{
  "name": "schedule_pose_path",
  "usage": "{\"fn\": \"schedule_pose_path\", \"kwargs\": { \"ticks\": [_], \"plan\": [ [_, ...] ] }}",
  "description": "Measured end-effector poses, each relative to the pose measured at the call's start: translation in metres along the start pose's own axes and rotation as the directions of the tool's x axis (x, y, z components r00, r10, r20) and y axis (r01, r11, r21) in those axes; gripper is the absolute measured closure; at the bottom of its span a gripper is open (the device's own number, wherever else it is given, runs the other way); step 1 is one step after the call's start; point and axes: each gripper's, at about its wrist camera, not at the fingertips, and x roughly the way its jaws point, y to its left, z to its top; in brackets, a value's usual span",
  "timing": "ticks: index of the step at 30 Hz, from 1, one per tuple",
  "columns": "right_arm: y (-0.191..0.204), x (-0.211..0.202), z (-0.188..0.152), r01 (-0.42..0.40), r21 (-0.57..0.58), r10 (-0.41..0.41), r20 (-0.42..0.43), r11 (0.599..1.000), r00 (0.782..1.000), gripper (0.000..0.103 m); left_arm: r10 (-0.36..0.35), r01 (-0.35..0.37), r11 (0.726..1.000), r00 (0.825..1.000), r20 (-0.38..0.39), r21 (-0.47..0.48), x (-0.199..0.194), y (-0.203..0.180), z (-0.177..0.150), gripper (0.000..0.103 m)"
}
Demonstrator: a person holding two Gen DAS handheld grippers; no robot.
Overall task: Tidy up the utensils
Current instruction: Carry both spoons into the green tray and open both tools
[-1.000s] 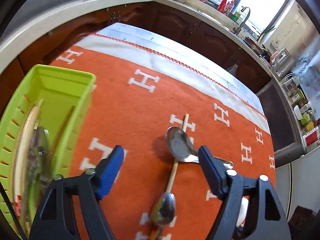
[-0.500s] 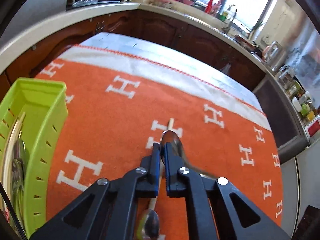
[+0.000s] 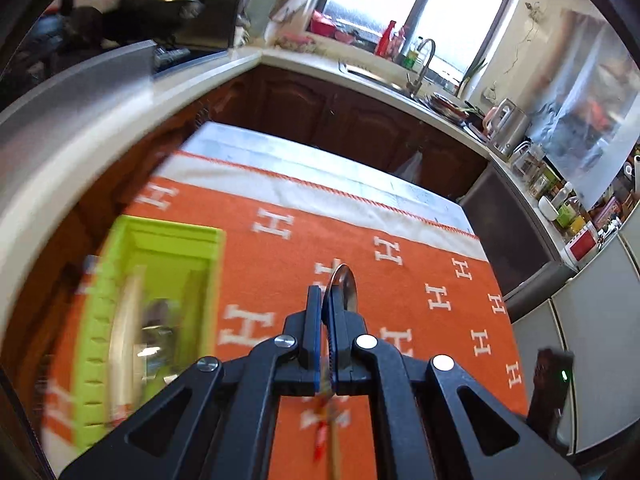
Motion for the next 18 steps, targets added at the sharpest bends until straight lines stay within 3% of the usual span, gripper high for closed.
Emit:
{"fn": "schedule_pose_path", "kwargs": {
  "ticks": [4, 8, 13, 18],
  "plan": [
    [0.024, -0.002, 0.004, -0.038, -0.032, 0.038, -0.011, 0.999, 0.999, 0.096, 0.088, -0.089, 0.996, 0.996, 0.013, 0.017, -0.044, 0.029, 0.000, 0.103],
    [0.070, -0.009, 0.009, -0.108, -0.112, 0.108, -0.007, 0.988, 0.994, 0.096, 0.211, -0.212, 0.977, 0.977, 0.023, 0.028, -0.076, 0.061, -0.005, 0.102],
    [0.135, -0.008, 0.011, -0.220, -0.208, 0.219, -0.030, 0.953, 0.975, 0.096, 0.318, -0.317, 0.942, 0.948, 0.008, 0.108, -0.087, 0.077, -0.018, 0.102],
    [0.191, 0.013, 0.012, -0.274, -0.286, 0.261, -0.085, 0.918, 0.962, 0.096, 0.383, -0.369, 0.893, 0.924, -0.007, 0.257, -0.080, 0.074, -0.034, 0.102]
  ]
}}
